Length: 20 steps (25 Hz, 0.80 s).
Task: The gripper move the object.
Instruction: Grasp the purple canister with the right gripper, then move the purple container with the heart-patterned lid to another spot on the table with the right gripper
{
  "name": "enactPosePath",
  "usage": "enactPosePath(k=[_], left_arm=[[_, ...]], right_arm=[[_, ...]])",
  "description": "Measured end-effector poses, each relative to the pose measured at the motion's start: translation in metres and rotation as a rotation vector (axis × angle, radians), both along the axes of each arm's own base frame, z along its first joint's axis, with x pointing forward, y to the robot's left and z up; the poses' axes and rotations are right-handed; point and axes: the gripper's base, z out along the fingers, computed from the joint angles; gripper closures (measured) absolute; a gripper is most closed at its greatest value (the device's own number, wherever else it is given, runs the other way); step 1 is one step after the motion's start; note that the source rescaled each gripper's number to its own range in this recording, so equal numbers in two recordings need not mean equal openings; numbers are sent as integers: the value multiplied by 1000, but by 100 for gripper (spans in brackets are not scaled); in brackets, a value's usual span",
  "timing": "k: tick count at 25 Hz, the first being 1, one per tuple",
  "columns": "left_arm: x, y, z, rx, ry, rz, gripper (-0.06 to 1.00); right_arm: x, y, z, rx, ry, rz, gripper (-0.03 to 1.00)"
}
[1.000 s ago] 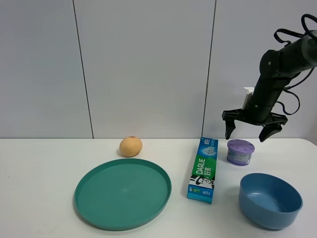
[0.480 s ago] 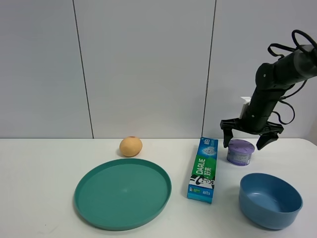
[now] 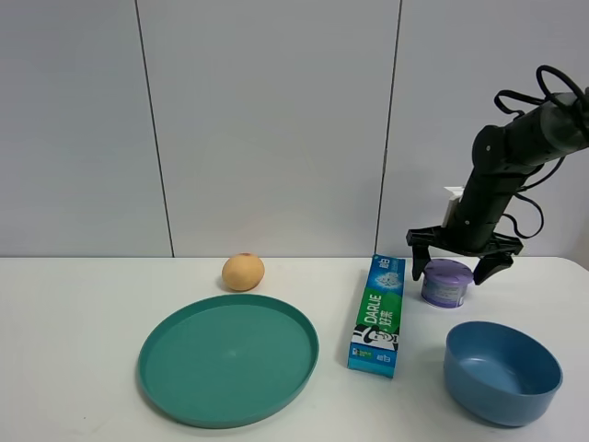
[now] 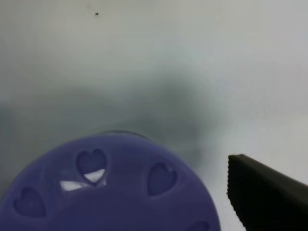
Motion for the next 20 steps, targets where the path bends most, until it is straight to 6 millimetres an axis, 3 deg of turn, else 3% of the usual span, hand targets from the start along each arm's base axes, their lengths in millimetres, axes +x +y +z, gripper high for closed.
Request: enactPosePath(k=[3,5,6,7,8,16,20], left_arm=[[0,0,0,0,0,0,-6],[0,0,0,0,0,0,-6],[0,0,0,0,0,0,-6],[0,0,0,0,0,0,-6],[0,0,0,0,0,0,-6],[0,0,0,0,0,0,-6],[0,0,0,0,0,0,-6]], right_arm=[[-1,0,-7,-2,21,0,3],[-1,0,-11,-4,40,0,20],[-2,0,-12,-4,44,0,38],[-2,0,-13,-3,46,0,62],[-2,0,-13,-3,45,0,93],[-3,0,-12,-8,61,7,97],[-10,0,17,-25,59,53,97]])
